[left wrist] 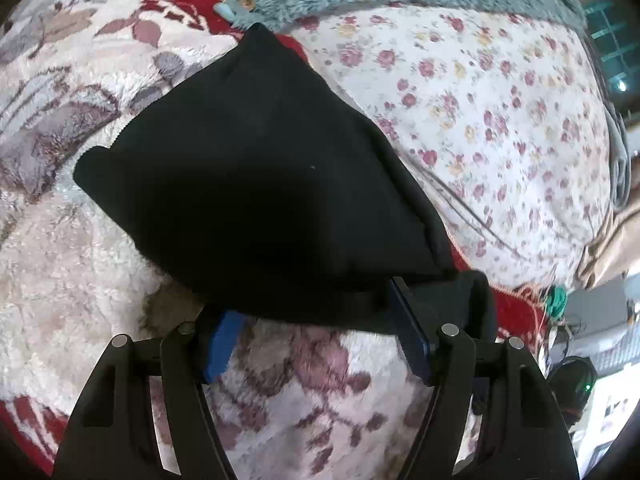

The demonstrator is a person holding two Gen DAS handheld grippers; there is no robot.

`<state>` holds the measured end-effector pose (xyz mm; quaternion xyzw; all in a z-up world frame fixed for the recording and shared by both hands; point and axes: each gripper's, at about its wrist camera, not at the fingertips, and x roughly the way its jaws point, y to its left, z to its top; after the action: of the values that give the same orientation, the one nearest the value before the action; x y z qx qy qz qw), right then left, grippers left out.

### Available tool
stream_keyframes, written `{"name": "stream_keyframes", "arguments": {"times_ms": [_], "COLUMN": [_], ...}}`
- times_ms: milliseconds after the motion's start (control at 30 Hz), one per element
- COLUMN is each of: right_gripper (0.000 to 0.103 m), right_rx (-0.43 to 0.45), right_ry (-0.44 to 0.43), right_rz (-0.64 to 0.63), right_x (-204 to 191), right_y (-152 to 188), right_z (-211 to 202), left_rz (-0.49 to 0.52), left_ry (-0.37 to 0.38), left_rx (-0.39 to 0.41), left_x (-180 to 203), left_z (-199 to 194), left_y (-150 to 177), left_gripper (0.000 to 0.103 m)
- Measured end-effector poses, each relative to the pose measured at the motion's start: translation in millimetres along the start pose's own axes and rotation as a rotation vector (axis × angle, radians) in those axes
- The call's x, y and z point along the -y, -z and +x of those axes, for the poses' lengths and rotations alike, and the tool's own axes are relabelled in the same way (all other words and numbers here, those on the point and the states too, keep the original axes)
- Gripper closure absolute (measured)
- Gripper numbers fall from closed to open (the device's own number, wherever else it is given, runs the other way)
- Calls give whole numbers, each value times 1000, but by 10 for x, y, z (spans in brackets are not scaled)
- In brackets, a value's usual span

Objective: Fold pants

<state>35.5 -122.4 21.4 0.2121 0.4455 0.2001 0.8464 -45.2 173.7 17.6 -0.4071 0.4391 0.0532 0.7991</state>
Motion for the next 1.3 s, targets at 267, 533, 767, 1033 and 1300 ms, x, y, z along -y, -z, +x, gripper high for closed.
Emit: {"name": "stream_keyframes", "arguments": {"times_ms": [267, 533, 767, 1033, 1300], "right_gripper": [18, 18, 18, 18, 27], "right_rx": [-30, -52, -45, -118, -295], "right_ry": [53, 58, 63, 162, 367], "right_rz": [130, 158, 237, 198, 93], "right_x": [-29, 27, 132, -171, -198], "right_y": [-208, -197, -243, -631, -670], "right_z": [225, 230, 176, 451, 697], "left_rz": [59, 187, 363, 242, 257], "left_ry": [-49, -70, -60, 19, 22], "left_rx": [6, 22, 100, 55, 34], "left_x": [63, 65, 212, 37, -38], "left_z": [55, -12, -209, -156, -129], "left_y": [-51, 16, 210, 182, 169], "left_gripper": [49, 92, 96, 95, 94]}}
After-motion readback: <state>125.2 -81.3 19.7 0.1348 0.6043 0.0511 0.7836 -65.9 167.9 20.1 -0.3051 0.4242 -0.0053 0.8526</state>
